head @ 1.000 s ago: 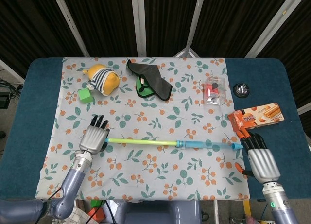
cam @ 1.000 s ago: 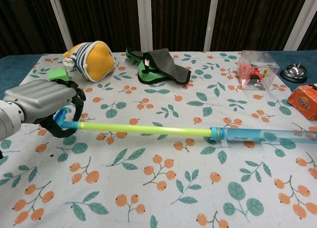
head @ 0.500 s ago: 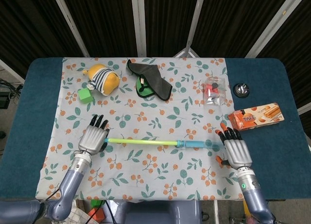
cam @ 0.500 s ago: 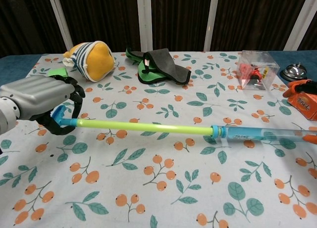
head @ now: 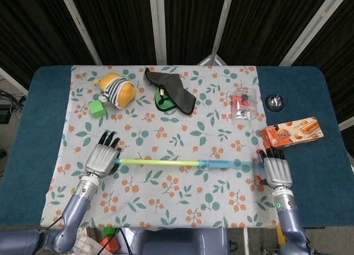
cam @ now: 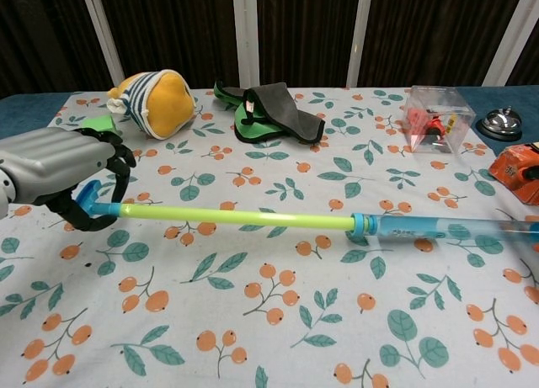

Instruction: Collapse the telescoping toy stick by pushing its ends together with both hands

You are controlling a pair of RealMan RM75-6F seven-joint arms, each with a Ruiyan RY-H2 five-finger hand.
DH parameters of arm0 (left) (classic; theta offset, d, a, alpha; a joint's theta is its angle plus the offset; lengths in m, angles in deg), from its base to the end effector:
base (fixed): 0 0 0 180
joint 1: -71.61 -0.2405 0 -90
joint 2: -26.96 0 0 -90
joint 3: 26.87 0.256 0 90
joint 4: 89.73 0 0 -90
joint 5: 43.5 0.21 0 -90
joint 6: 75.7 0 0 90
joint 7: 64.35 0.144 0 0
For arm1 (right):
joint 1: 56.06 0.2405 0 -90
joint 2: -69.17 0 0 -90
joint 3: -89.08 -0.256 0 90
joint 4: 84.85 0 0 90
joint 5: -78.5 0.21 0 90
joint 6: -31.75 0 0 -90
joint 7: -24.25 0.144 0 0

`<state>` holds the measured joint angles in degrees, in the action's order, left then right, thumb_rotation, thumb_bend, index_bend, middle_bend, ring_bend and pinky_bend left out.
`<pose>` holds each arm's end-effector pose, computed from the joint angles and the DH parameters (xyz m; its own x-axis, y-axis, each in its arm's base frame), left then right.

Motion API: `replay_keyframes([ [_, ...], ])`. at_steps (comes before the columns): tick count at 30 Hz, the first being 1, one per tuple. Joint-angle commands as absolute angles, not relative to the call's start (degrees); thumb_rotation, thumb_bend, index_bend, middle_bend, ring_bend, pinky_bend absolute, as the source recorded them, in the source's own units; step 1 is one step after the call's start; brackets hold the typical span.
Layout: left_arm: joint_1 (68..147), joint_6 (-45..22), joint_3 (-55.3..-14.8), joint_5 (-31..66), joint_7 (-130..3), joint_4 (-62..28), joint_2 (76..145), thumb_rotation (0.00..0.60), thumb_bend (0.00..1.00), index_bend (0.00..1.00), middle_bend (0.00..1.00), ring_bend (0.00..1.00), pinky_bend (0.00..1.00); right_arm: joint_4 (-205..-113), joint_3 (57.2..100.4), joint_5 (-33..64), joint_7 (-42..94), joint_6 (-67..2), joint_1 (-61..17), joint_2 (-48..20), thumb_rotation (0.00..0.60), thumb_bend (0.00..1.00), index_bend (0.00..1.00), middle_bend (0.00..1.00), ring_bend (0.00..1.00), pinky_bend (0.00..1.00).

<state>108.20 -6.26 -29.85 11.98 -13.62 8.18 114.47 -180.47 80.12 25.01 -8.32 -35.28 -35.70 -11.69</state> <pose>-0.1720 0.2833 -0.0089 0.7151 0.2000 0.6698 0.6948 -0.3078 -0.6500 -0.2717 -0.2584 0.0400 0.4364 -0.3219 0.8402 -0.8675 0.0973 0.4878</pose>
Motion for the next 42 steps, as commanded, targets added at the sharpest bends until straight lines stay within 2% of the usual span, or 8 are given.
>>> replay_keyframes([
  [1,108.08,-6.14,-29.66,12.32,-13.78,8.20,114.11,0.600,0.54,0.59,0.14,0.00,0.00,-179.98,80.21,26.34,-8.96,-35.17,-35.41,-11.92,0.600,0.30,0.24,0.03,0.00,0.00],
  [9,107.91,-6.15,-29.79,12.54,-14.67,8.26,113.14,0.600,0.54,0.59,0.15,0.00,0.00,-179.18,80.71,28.63,-10.13,-34.97,-34.77,-12.76,0.600,0.30,0.34,0.05,0.00,0.00],
  [26,108.01,-6.21,-29.83,12.78,-14.86,8.81,112.15,0.600,0.54,0.59,0.15,0.00,0.00,-177.85,80.85,29.73,-10.41,-35.41,-33.17,-14.59,0.600,0.30,0.34,0.05,0.00,0.00],
  [33,107.93,-6.30,-29.70,12.66,-15.00,8.85,111.88,0.600,0.54,0.59,0.15,0.00,0.00,-176.35,80.72,31.57,-10.48,-35.04,-32.77,-15.14,0.600,0.30,0.46,0.09,0.00,0.00],
  [42,108.01,-6.56,-29.58,12.60,-15.02,8.25,112.30,0.600,0.54,0.59,0.15,0.00,0.00,-175.93,81.04,31.57,-9.86,-34.83,-32.34,-15.43,0.600,0.30,0.48,0.09,0.00,0.00],
])
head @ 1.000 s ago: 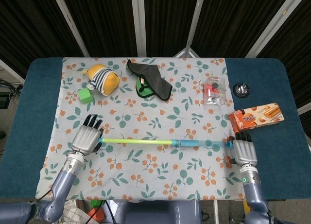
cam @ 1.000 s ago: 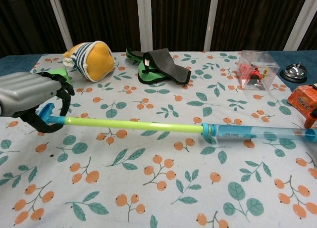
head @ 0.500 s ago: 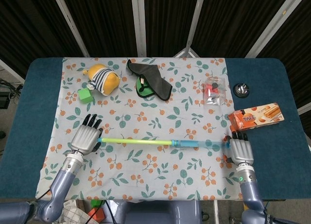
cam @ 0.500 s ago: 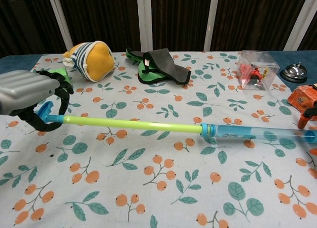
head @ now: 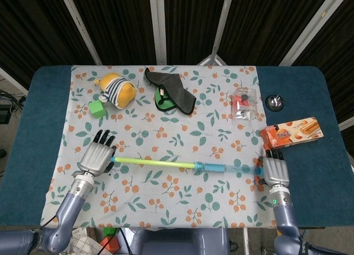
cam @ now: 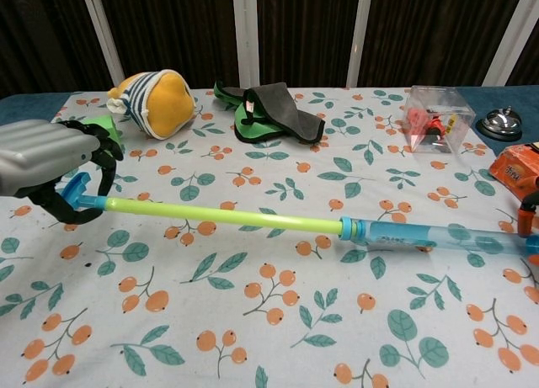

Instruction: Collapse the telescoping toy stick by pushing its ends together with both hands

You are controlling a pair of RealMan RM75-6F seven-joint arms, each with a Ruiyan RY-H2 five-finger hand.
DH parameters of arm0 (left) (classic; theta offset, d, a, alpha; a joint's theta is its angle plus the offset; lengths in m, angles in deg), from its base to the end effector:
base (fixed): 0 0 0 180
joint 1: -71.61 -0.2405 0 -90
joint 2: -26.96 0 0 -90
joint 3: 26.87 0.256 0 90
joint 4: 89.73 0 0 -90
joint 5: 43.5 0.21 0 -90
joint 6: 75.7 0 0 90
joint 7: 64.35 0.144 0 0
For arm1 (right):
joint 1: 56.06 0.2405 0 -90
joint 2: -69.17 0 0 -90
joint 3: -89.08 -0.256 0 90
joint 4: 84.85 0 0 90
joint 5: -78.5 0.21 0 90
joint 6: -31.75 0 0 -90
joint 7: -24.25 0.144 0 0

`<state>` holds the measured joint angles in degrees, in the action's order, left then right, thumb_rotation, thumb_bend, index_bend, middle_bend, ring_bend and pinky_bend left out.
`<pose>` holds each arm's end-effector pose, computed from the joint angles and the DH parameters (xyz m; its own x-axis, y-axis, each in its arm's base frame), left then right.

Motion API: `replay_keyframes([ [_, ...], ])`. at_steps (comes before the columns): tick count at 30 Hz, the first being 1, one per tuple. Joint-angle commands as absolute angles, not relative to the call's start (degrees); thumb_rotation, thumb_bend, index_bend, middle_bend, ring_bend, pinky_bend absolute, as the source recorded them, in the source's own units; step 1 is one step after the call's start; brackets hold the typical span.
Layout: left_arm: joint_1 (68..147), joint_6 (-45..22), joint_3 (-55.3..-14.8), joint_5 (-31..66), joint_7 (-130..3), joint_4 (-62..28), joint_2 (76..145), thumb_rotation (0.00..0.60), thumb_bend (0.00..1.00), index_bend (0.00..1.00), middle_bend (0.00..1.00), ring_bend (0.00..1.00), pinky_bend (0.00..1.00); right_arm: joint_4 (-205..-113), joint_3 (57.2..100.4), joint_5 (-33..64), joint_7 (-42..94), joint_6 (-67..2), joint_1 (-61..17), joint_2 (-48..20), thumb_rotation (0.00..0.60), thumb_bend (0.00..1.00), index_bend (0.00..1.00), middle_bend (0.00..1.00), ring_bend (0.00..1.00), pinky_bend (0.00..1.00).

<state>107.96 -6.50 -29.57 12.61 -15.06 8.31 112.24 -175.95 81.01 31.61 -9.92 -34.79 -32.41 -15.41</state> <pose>-0.1796 0.2865 0.0021 0.7208 0.1928 0.6658 0.6895 -0.2981 -0.6601 -0.2795 -0.2679 0.0210 0.4332 -0.3682 0.8226 -0.8490 0.1396 0.5096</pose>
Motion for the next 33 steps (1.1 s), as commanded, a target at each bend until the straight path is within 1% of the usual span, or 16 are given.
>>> replay_keyframes([
  [1,108.04,-6.59,-29.58,12.60,-15.00,8.20,112.37,0.600,0.54,0.59,0.15,0.00,0.00,-175.91,81.07,31.58,-9.83,-34.86,-32.31,-15.43,0.600,0.30,0.48,0.09,0.00,0.00],
  [5,108.06,-6.68,-29.57,12.56,-15.11,7.99,112.60,0.600,0.54,0.59,0.15,0.00,0.00,-175.65,81.15,31.90,-9.99,-35.04,-32.15,-15.47,0.600,0.30,0.51,0.10,0.00,0.00],
  [10,108.03,-6.70,-29.57,12.55,-15.26,7.89,112.60,0.600,0.54,0.59,0.15,0.00,0.00,-175.58,81.22,31.95,-10.03,-35.17,-32.04,-15.47,0.600,0.31,0.61,0.13,0.00,0.00],
  [14,108.02,-6.68,-29.60,12.57,-15.36,7.88,112.50,0.600,0.54,0.60,0.15,0.00,0.00,-175.97,81.19,31.76,-9.95,-35.44,-31.96,-15.40,0.600,0.30,0.65,0.14,0.00,0.00],
  [33,108.06,-4.91,-29.69,13.38,-13.78,12.86,112.20,0.600,0.54,0.60,0.15,0.00,0.00,-182.89,80.99,29.69,-13.22,-38.80,-30.20,-14.76,0.600,0.31,0.69,0.15,0.00,0.00],
])
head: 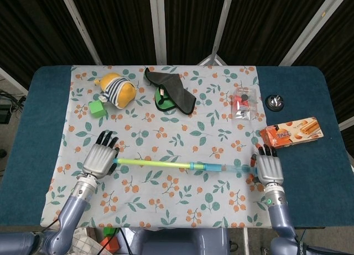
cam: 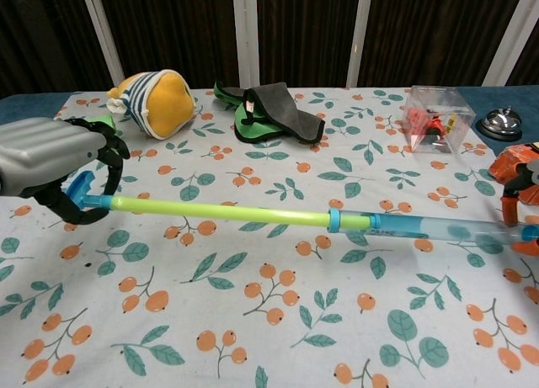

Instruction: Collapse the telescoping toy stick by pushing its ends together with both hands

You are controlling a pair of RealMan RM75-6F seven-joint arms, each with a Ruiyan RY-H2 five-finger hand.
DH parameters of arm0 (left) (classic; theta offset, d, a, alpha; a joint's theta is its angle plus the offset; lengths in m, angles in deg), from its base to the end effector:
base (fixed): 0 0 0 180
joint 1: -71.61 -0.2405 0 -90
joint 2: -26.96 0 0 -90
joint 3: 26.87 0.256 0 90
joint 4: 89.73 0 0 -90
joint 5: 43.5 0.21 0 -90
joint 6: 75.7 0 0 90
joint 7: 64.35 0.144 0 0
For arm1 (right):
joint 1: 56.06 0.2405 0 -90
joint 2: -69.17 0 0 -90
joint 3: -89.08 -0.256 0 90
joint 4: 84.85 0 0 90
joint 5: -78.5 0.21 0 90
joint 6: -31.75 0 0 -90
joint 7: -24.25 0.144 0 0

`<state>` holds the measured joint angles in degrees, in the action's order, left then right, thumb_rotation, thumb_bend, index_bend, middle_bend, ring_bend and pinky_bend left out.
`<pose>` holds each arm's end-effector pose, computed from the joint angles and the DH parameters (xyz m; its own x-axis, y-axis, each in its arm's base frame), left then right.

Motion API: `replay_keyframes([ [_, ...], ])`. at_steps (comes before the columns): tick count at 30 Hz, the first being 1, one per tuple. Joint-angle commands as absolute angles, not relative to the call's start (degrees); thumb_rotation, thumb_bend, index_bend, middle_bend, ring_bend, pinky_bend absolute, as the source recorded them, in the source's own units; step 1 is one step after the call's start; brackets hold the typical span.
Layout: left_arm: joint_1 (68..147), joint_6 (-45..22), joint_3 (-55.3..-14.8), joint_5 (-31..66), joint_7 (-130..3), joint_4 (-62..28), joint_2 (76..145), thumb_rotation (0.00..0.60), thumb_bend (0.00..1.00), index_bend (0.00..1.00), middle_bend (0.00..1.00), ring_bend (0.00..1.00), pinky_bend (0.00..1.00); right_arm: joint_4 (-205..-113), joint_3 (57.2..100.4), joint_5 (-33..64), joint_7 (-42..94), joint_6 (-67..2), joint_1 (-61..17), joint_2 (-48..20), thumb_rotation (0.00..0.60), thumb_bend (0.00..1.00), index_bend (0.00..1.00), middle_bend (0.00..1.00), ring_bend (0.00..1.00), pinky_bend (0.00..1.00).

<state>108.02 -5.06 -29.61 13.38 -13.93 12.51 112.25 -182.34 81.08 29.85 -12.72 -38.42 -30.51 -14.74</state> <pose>-0.1619 0.2766 0.0020 0.6961 0.1873 0.6931 0.7099 -0.3234 -0.6256 -0.2435 -0.2694 0.0234 0.4461 -0.3257 0.8336 -0.8684 0.0679 0.4913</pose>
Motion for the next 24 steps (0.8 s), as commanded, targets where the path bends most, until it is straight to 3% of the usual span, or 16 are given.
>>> replay_keyframes([
  [1,108.09,-4.83,-29.70,13.39,-13.65,13.07,112.21,0.600,0.54,0.60,0.15,0.00,0.00,-183.34,80.95,29.62,-13.57,-39.03,-30.02,-14.75,0.600,0.31,0.69,0.16,0.00,0.00],
  [24,108.99,-4.02,-31.15,12.50,-13.27,13.91,114.94,0.600,0.54,0.60,0.15,0.00,0.00,-190.16,81.48,28.51,-20.29,-41.83,-26.58,-15.02,0.600,0.31,0.70,0.17,0.00,0.00],
])
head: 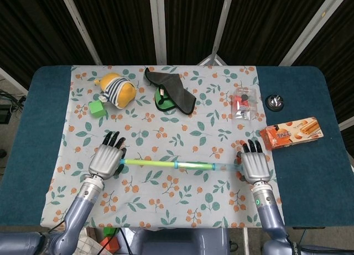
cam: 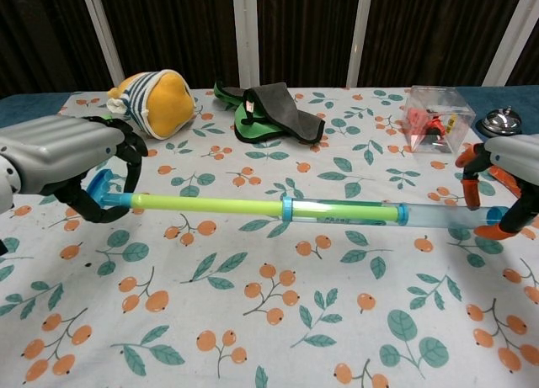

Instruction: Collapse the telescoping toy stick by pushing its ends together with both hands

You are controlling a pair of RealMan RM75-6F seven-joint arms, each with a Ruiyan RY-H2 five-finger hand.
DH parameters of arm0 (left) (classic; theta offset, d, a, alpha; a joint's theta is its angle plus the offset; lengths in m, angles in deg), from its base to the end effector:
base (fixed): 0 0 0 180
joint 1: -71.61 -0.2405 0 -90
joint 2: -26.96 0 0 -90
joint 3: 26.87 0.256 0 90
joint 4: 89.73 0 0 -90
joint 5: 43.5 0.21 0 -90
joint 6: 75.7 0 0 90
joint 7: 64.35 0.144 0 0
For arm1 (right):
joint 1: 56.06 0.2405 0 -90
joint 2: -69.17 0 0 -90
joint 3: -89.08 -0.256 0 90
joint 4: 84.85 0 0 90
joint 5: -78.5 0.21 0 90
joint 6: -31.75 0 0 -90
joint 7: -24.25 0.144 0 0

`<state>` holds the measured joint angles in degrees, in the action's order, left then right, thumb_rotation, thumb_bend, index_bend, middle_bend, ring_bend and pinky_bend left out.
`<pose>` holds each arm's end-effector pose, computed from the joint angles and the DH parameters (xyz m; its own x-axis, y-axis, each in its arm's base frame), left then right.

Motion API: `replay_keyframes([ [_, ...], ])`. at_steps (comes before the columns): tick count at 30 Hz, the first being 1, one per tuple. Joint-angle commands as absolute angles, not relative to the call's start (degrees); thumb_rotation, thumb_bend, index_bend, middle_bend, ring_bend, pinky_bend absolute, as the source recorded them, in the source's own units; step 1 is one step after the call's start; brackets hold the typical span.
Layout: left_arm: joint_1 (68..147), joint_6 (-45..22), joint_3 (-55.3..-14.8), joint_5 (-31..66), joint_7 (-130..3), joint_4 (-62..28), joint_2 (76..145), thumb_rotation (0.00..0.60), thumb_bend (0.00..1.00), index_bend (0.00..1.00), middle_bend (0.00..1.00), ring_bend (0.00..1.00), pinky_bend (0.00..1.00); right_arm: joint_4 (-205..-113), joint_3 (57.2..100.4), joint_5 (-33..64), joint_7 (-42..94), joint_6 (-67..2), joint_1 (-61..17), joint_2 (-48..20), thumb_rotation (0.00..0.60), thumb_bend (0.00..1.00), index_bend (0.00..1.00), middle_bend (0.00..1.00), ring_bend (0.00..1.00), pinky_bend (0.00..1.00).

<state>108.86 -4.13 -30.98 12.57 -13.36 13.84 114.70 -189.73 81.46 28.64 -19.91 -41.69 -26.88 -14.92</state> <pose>-0.1430 0.2747 -0.0061 0.6555 0.1884 0.7313 0.7436 -0.3300 -0.5815 -0.1953 -0.2691 0.0213 0.5016 -0.2906 0.8148 -0.8590 -0.0553 0.5090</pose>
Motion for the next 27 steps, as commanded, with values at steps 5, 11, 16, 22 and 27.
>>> replay_keyframes([
  [5,109.17,-3.88,-31.33,12.07,-13.02,13.87,115.65,0.600,0.54,0.60,0.15,0.00,0.00,-190.95,81.56,28.34,-21.45,-42.21,-25.96,-15.17,0.600,0.31,0.70,0.17,0.00,0.00],
  [11,109.41,-3.72,-31.64,11.63,-12.93,13.65,116.79,0.600,0.54,0.60,0.15,0.00,0.00,-192.08,81.34,28.11,-22.86,-42.54,-24.99,-15.66,0.600,0.31,0.70,0.17,0.00,0.00],
  [16,109.89,-3.65,-32.04,11.48,-12.53,13.24,117.82,0.600,0.54,0.60,0.15,0.00,0.00,-192.89,81.43,28.20,-24.26,-42.85,-24.23,-16.39,0.600,0.31,0.70,0.17,0.00,0.00],
  [22,110.48,-3.44,-33.04,10.26,-11.86,13.37,118.60,0.600,0.54,0.60,0.15,0.00,0.00,-193.21,81.60,28.49,-24.90,-43.22,-23.80,-17.10,0.600,0.31,0.70,0.17,0.00,0.00],
  [27,110.87,-3.23,-33.20,9.55,-11.29,13.17,119.27,0.600,0.54,0.60,0.15,0.00,0.00,-193.49,81.86,28.64,-25.16,-43.56,-23.51,-17.65,0.600,0.31,0.70,0.17,0.00,0.00],
])
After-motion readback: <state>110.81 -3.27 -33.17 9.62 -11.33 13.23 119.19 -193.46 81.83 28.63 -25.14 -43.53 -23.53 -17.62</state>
